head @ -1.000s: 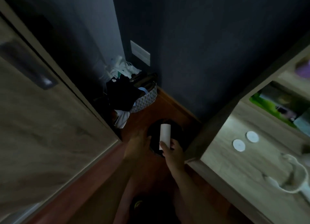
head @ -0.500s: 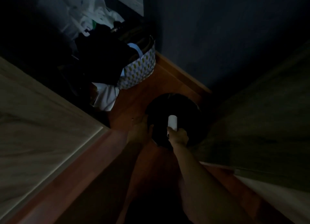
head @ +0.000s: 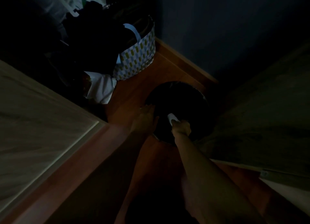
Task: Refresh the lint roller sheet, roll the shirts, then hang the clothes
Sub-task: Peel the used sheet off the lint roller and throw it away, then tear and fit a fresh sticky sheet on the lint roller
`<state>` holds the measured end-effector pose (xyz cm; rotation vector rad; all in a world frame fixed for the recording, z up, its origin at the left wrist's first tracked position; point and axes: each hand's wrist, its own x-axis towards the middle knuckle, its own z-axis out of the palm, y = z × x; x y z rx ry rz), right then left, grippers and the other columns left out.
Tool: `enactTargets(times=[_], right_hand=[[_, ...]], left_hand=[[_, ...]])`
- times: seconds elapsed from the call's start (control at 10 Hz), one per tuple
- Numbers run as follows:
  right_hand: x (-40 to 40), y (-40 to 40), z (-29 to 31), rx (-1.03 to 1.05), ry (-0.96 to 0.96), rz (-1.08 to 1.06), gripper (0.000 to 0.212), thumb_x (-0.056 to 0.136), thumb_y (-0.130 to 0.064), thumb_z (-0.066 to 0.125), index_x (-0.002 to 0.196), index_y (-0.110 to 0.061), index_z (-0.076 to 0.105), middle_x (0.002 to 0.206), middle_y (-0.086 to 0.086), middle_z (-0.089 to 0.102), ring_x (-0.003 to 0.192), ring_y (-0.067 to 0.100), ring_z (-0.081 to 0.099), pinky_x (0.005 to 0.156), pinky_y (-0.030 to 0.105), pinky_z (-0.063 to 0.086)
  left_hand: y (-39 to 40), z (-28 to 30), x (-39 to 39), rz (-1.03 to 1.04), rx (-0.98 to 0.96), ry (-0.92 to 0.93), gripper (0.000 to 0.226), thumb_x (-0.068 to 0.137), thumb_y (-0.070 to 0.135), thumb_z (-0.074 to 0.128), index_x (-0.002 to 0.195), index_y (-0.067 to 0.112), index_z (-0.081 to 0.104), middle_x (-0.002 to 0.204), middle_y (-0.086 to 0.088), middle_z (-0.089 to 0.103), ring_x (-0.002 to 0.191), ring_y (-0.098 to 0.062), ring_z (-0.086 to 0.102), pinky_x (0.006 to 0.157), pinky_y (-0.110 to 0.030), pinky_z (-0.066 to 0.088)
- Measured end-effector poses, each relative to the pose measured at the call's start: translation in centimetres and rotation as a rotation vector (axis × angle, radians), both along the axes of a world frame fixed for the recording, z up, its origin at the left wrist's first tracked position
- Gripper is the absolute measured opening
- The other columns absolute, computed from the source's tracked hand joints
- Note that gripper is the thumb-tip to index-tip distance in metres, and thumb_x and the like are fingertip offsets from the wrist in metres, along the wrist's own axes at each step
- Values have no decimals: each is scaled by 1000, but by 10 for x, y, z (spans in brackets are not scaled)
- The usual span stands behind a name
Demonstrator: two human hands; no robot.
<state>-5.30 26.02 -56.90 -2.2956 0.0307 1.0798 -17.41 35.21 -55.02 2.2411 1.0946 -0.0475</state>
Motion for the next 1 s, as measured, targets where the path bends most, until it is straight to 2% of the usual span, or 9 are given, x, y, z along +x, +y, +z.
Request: enactTargets(times=[0.1, 0.2, 0.3, 0.5, 0.7, 0.8, 0.9, 1.0], right_hand=[[1, -3, 2, 30, -32, 8, 53, 93, -25, 57, 140, -8, 39, 137, 16, 49, 124, 31, 49, 103, 36, 41], [-2, -2, 11, 64, -95, -14, 59, 91, -27, 62, 141, -7, 38, 135, 19, 51, 119, 36, 53, 91, 39, 47], [-6, -2, 29, 31, -133, 60, 63, 90, -31, 63, 142, -9, 37, 135, 20, 51, 117, 37, 54, 84, 39, 50], [-13, -8, 80, 26, -165, 145, 67, 90, -33, 63, 145, -13, 32, 139, 18, 46, 121, 35, 52, 88, 40, 51], [-39, -22, 189, 89, -233, 290, 68, 92, -34, 59, 148, -12, 29, 150, 14, 35, 133, 30, 41, 104, 38, 40], [-58, -31, 268, 109, -259, 369, 65, 94, -37, 54, 149, -13, 28, 155, 13, 26, 140, 30, 32, 112, 40, 35], [-74, -41, 354, 155, -309, 448, 60, 97, -34, 52, 148, -12, 31, 157, 13, 22, 143, 29, 26, 115, 40, 29], [-87, -59, 440, 246, -380, 490, 57, 97, -30, 51, 147, -11, 31, 156, 12, 25, 143, 27, 26, 117, 38, 27]], left_hand=[[-3, 3, 0, -14, 26, -2, 56, 92, 29, 50, 139, -1, 41, 138, -25, 47, 128, -37, 44, 108, -47, 36], [-4, 16, 4, -24, 11, 17, 56, 93, 28, 49, 140, -1, 39, 139, -24, 46, 129, -37, 43, 109, -46, 34], [-5, 27, 10, -40, 13, -1, 56, 95, 26, 50, 143, 1, 34, 144, -22, 41, 134, -35, 38, 112, -44, 30], [-11, 67, 12, -44, 37, 2, 57, 95, 28, 49, 144, 3, 33, 146, -20, 39, 136, -33, 35, 113, -44, 28], [-22, 176, -3, -41, 105, 71, 57, 97, 31, 45, 147, 9, 29, 154, -12, 28, 142, -28, 26, 115, -37, 18], [-30, 268, -20, -20, 149, 25, 54, 95, 34, 42, 143, 11, 37, 149, -14, 37, 137, -31, 35, 113, -44, 28], [-30, 329, -36, 8, 184, -43, 49, 95, 33, 44, 140, 12, 43, 146, -12, 42, 134, -30, 39, 113, -45, 28], [-36, 403, -44, 44, 274, -59, 47, 96, 49, 36, 135, 25, 46, 142, -2, 45, 129, -20, 44, 109, -38, 33]])
